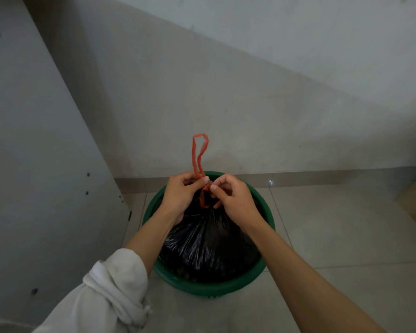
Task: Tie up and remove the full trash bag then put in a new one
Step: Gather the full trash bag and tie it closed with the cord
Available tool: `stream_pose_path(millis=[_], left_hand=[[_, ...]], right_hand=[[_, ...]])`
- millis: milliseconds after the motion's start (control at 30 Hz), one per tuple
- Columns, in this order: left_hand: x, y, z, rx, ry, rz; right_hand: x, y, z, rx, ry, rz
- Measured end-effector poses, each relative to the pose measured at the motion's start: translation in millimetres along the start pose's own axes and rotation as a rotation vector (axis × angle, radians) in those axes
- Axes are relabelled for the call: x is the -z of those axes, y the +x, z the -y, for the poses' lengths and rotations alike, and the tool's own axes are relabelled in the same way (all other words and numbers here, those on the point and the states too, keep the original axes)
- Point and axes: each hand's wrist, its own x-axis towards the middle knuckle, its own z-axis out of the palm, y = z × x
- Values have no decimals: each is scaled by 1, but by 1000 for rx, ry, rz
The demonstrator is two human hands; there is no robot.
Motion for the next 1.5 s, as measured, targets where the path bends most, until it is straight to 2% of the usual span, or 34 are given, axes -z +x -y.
stream_pose_path(millis=[167,333,467,600,733,800,933,1033,1167,1367,1500], left_hand=[[3,0,-3,90,45,28],[0,-1,-1,141,22,-95],[-2,-1,1,36,114,-85],[-1,-2,2,-33,191,-14],[2,-5,-1,-41,278,208],[4,-5,-3,-41,387,281],[4,-4,-3,-217,699,323],[-4,-6,0,-323,889,284],[-15,-10,4,-441,1066,114],[-17,-15,12,-588,1084,28],[-18,-14,7,-562,946,48]], right_hand=[[-1,2,-3,33,-127,55],[-5,9,-3,6,-206,79],[-3,13,-5,10,-205,44],[2,14,-4,8,-193,43],[7,13,3,6,-166,34],[10,13,4,1,-176,39],[14,13,4,-1,-172,16],[16,14,6,12,-189,-22],[16,12,8,47,-216,-44],[16,10,7,101,-294,-49],[16,6,4,264,-468,-55]])
